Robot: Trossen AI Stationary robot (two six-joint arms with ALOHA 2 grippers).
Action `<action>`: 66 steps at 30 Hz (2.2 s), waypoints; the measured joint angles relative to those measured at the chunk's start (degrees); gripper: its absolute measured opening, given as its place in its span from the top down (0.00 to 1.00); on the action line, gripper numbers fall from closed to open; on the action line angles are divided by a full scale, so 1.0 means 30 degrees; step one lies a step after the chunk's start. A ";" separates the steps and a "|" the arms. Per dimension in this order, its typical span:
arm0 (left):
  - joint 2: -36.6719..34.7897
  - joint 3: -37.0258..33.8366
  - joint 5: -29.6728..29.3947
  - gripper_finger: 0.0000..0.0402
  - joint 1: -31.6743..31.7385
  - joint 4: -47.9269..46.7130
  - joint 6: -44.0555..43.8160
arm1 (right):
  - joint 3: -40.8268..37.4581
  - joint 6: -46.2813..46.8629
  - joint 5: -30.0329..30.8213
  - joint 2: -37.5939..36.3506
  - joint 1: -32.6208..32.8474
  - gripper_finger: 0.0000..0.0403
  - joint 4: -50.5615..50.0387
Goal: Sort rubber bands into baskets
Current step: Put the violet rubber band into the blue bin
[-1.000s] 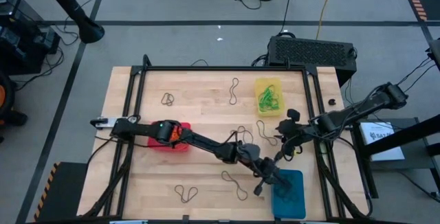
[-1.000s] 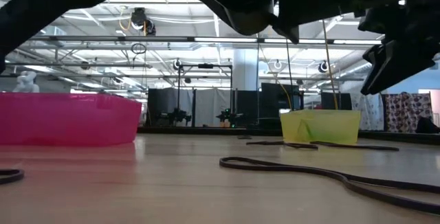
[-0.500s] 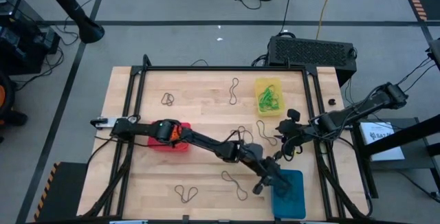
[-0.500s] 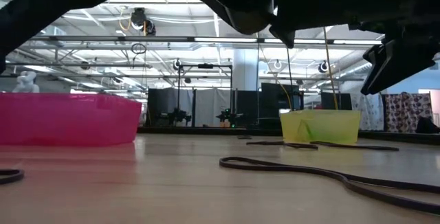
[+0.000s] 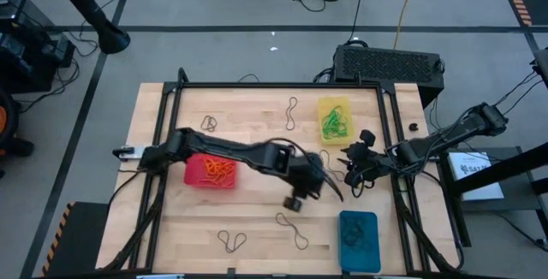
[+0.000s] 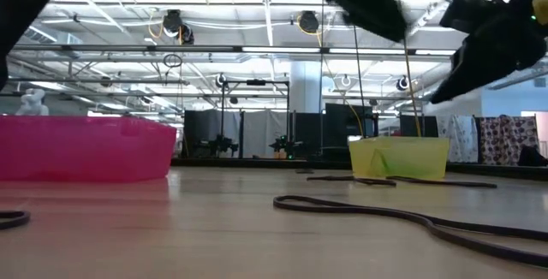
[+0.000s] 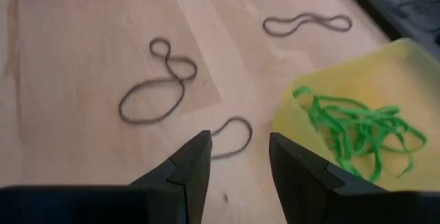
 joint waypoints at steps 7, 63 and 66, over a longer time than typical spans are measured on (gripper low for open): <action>-0.2725 0.0005 -0.6127 0.67 0.0872 -0.9867 -0.2013 | 0.0000 -0.0188 -0.0015 0.0885 0.0000 0.65 0.2957; -1.8055 -2.6287 0.2009 0.67 1.4175 0.8261 0.0674 | 0.3992 -0.9949 -0.9221 1.5036 -0.6483 0.99 1.2892; -1.8055 -2.6611 0.1960 0.67 1.4826 0.8363 0.0664 | 0.4058 -0.9676 -0.8567 1.3343 -0.5866 0.99 1.2801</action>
